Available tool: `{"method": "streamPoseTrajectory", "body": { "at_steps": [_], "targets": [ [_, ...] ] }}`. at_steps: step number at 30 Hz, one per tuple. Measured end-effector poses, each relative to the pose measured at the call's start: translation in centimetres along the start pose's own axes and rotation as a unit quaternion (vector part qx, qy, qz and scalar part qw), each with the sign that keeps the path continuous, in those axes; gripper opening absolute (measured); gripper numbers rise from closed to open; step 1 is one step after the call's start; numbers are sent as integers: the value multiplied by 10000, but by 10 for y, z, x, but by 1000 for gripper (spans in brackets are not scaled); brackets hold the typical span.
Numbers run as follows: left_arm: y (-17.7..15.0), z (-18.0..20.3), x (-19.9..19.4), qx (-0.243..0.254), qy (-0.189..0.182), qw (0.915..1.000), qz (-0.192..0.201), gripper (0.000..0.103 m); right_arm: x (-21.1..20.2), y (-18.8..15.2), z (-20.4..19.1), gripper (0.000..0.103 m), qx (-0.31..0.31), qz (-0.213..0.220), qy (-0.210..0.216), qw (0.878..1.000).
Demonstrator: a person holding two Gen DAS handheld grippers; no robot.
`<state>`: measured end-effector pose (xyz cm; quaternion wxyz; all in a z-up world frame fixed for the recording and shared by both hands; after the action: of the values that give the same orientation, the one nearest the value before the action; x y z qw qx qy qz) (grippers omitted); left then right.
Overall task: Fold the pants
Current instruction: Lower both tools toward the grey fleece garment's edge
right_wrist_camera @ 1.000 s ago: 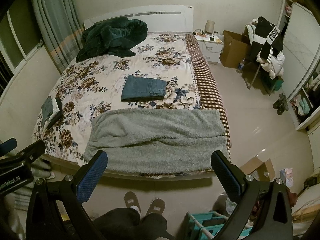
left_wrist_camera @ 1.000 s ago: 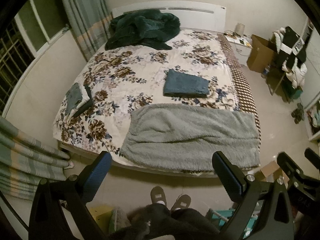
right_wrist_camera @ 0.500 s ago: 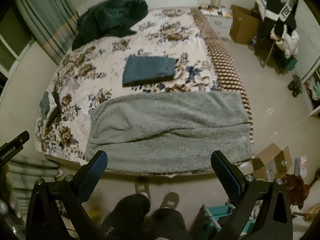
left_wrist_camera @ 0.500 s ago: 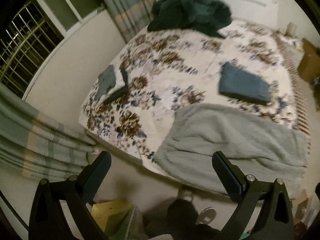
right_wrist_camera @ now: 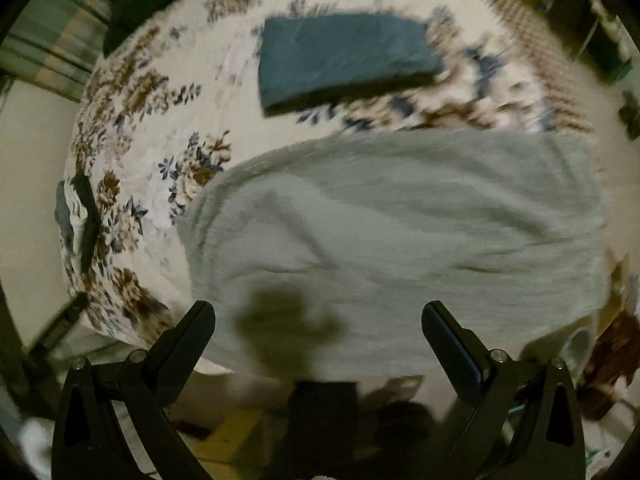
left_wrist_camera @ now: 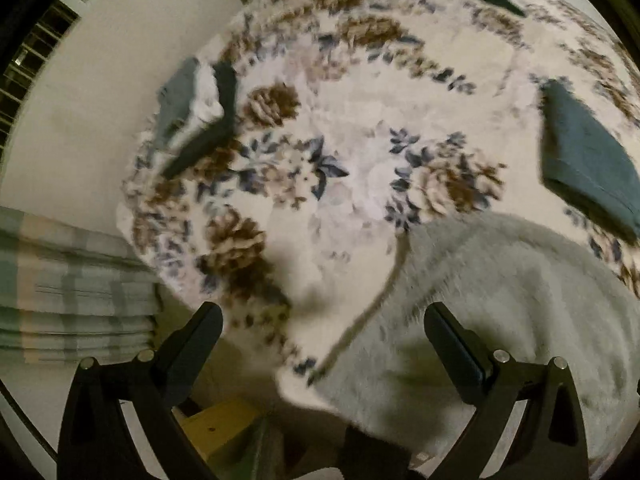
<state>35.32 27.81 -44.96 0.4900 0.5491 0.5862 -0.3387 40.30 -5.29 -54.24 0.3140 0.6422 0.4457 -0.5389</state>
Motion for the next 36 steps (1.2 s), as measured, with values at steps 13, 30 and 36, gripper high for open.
{"method": "streamPoseTrajectory", "body": {
  "at_steps": [13,30,36],
  "targets": [
    [53,109,186,464,-1823,9773,-974,46,209,88,-92,103,-136,-827,-457,9954],
    [126,85,110,273,-1727,9844,201,1,273,68,-3,103,1320,-700,-363,9881],
    [70,91,125,422,-2184,9746,-273,30,283,36,19,103,1656,-717,-103,9835]
  ]
}}
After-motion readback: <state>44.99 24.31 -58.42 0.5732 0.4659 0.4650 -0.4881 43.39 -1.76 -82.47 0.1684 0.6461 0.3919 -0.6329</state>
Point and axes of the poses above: each gripper's, at about its wrist camera, not at the fingertips, and x roughly the way its jaws point, z to its right, y to its top, the point moved 9 cm from there along x, roughly the way its jaws point, and after that the axes turned 3 degrees about x, right-handed, at the moved point
